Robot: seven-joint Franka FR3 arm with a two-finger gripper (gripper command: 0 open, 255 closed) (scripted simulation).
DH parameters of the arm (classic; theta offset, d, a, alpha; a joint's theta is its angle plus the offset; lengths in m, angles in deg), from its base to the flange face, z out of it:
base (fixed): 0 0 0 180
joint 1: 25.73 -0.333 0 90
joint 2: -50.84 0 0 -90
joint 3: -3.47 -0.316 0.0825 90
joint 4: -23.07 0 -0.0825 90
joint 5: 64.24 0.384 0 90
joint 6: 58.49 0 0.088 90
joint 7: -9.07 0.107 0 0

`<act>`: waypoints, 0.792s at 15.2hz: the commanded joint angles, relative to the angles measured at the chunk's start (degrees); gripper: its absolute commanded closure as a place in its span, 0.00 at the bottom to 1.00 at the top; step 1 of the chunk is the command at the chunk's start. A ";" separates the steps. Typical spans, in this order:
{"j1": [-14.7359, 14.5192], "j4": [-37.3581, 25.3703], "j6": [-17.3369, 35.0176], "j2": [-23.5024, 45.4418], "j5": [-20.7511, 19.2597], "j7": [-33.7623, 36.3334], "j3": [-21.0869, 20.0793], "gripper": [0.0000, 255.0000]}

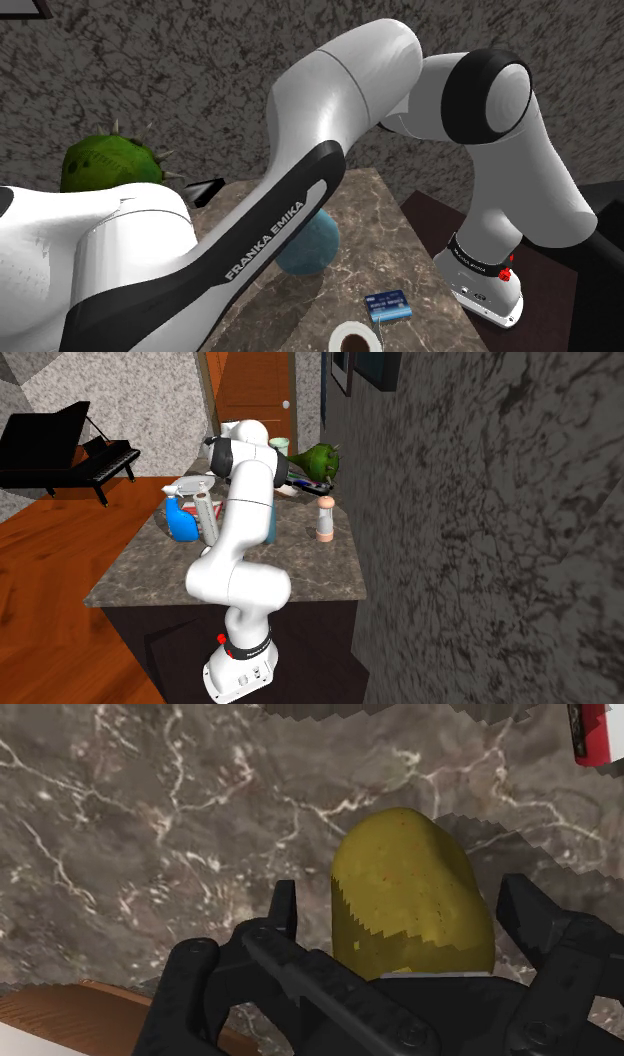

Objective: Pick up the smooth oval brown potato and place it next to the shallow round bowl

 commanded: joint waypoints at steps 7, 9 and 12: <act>0.01 -3.23 -5.45 -2.53 1.45 -0.95 -1.01 0.00; 0.01 -3.23 -5.45 -2.53 1.45 -0.94 -1.01 0.00; 0.02 -3.21 -5.43 -2.53 1.45 -0.94 -1.01 0.00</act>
